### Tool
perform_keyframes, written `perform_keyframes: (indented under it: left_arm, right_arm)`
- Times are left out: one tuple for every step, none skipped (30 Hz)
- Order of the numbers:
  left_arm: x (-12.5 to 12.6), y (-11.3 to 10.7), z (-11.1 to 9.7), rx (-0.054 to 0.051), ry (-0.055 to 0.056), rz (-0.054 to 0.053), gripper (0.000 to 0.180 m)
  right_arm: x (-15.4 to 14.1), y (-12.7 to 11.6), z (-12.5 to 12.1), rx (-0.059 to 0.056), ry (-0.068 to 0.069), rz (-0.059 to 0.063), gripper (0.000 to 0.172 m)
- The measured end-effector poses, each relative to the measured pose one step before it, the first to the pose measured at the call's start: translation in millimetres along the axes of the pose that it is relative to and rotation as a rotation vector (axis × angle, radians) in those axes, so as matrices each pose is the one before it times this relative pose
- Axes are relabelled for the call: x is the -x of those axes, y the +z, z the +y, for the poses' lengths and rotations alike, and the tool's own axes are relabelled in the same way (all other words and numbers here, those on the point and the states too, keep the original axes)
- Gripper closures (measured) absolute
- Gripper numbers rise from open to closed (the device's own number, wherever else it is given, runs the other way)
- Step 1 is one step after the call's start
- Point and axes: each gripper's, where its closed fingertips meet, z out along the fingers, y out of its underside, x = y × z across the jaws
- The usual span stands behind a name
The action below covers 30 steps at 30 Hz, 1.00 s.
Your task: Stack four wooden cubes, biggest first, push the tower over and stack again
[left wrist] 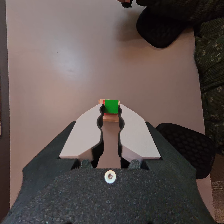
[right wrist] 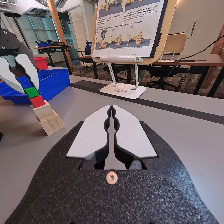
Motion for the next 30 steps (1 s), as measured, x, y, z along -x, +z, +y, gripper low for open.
perform_keyframes:
  left_arm:
    - [0.11, 1.28, 1.09, 0.0042, 0.0012, 0.001, 0.159]
    - [-0.13, 1.18, 0.45, 0.0011, 0.0007, 0.0016, 0.159]
    - [-0.3, 0.61, -0.31, -0.004, -0.001, 0.0035, 0.159]
    - [-0.11, 0.09, -0.18, -0.0013, 0.0004, 0.0019, 0.159]
    - [0.34, -0.04, 0.1, 0.0006, 0.004, -0.0027, 0.159]
    - [0.04, -0.02, 0.09, 0.0003, 0.0062, -0.0008, 0.159]
    - [0.5, 0.05, -0.07, -0.0007, 0.0039, -0.004, 0.159]
    - [0.47, 0.14, -0.05, -0.0008, 0.0009, -0.0023, 0.159]
    - [0.07, 0.12, 0.15, -0.0002, -0.0017, 0.0002, 0.158]
    - [0.51, -0.27, -0.12, -0.0035, -0.002, -0.0025, 0.156]
    - [-0.36, -0.49, -0.43, -0.0072, -0.0007, 0.0021, 0.155]
    - [-0.31, -0.96, -0.9, -0.01, 0.0001, -0.0002, 0.153]
    - [-0.09, -1.35, -1.2, -0.0134, -0.0006, -0.0029, 0.151]
    - [-0.28, -1.8, -1.12, -0.0132, -0.0007, -0.0044, 0.151]
    - [-0.05, -2.18, -0.98, -0.0131, 0.0003, -0.0108, 0.149]
    - [-0.05, -2.52, -1.19, -0.0185, 0.0017, -0.0138, 0.148]
    - [-0.2, -2.93, -1.69, -0.0259, 0.0013, -0.0171, 0.147]
    - [1.03, -3.4, -2.61, -0.0384, -0.0007, -0.0288, 0.147]
    - [2.84, -3.64, -3.69, -0.0581, -0.0046, -0.0409, 0.148]
    - [2.9, -3.66, -3.5, -0.0681, -0.0122, -0.0402, 0.15]
    - [3.78, -4.02, -3.1, -0.0761, -0.0205, -0.0459, 0.154]
    - [4.79, -4.73, -3.38, -0.0868, -0.0275, -0.0538, 0.158]
    - [6.67, -5.07, -2.46, -0.0862, -0.0379, -0.0663, 0.166]
    - [8.9, -5.16, -0.44, -0.0743, -0.0435, -0.0826, 0.174]
    - [10.43, -5.23, 2.0, -0.0562, -0.039, -0.0964, 0.18]
    - [11.29, -5.2, 4.49, -0.0366, -0.0297, -0.1089, 0.18]
    - [11.4, -4.96, 7.31, -0.0148, -0.0213, -0.1149, 0.18]
    - [10.37, -4.71, 10.44, 0.0094, -0.0158, -0.1124, 0.18]
    - [9.91, -4.26, 12.48, 0.0268, -0.0141, -0.1133, 0.18]
    - [6.19, -3.08, 12.87, 0.0333, -0.0062, -0.0918, 0.18]
  right_arm:
    - [0.06, 0.03, 0.17, 0.0005, -0.0002, -0.0001, 0.171]
    - [0.17, 0.1, 0.07, 0.0005, -0.0003, -0.0003, 0.171]
    - [0.1, 0.04, 0.05, 0.0004, -0.0002, -0.0004, 0.171]
    - [0.18, 0.01, 0.0, -0.0001, -0.0001, -0.0003, 0.171]
    - [0.01, 0.01, 0.08, -0.0001, 0.0, -0.0001, 0.171]
    - [-0.1, 0.05, 0.13, 0.0003, 0.0004, 0.0004, 0.171]
    - [-0.11, -0.04, -0.06, -0.0004, 0.0005, 0.0006, 0.171]
    - [-0.08, -0.16, -0.31, -0.0017, -0.0001, 0.0006, 0.171]
    - [-0.15, -0.24, -0.31, -0.0016, -0.0003, 0.0004, 0.171]
    - [-0.04, -0.05, -0.04, -0.0003, 0.0002, -0.0001, 0.171]
    - [0.08, 0.15, 0.2, 0.0009, 0.0008, -0.0008, 0.171]
    - [0.07, 0.1, 0.18, 0.0006, 0.0001, -0.0005, 0.171]
    - [0.05, -0.02, 0.04, 0.0002, -0.001, 0.0002, 0.171]
    - [0.12, 0.1, 0.19, 0.0007, -0.0006, -0.0003, 0.171]
    - [-0.02, 0.05, 0.02, 0.0002, 0.0, -0.0004, 0.171]
    - [-0.01, -0.04, -0.15, -0.0004, -0.0005, 0.0004, 0.171]
    - [-0.03, -0.16, -0.19, -0.0008, -0.0004, 0.0006, 0.171]
    - [-0.2, -0.23, -0.42, -0.0018, -0.0001, 0.001, 0.171]
    - [-0.14, -0.24, -0.64, -0.0028, -0.0008, 0.0018, 0.171]
    - [-0.13, -0.26, -0.71, -0.0034, -0.0017, 0.0018, 0.171]
    - [-0.01, -0.34, -0.7, -0.0034, -0.0019, 0.0013, 0.171]
    - [0.1, -0.08, -0.53, -0.002, -0.0017, 0.0011, 0.171]
    - [0.01, -0.06, -0.01, -0.0003, -0.0019, 0.0015, 0.171]
    - [0.01, 0.19, 0.38, 0.0013, -0.0021, 0.0019, 0.171]
    - [0.09, 0.43, 0.69, 0.0029, -0.0014, 0.0012, 0.171]
    - [0.1, 0.53, 0.96, 0.0036, -0.0009, 0.0003, 0.171]
    - [0.03, 0.3, 0.66, 0.0028, -0.0012, 0.0007, 0.171]
    - [-0.14, 0.13, 0.35, 0.0011, -0.0012, 0.002, 0.171]
    - [-0.3, -0.03, -0.06, -0.0006, -0.0011, 0.0033, 0.171]
    - [-0.64, -0.12, -0.17, -0.0014, -0.0014, 0.0047, 0.171]
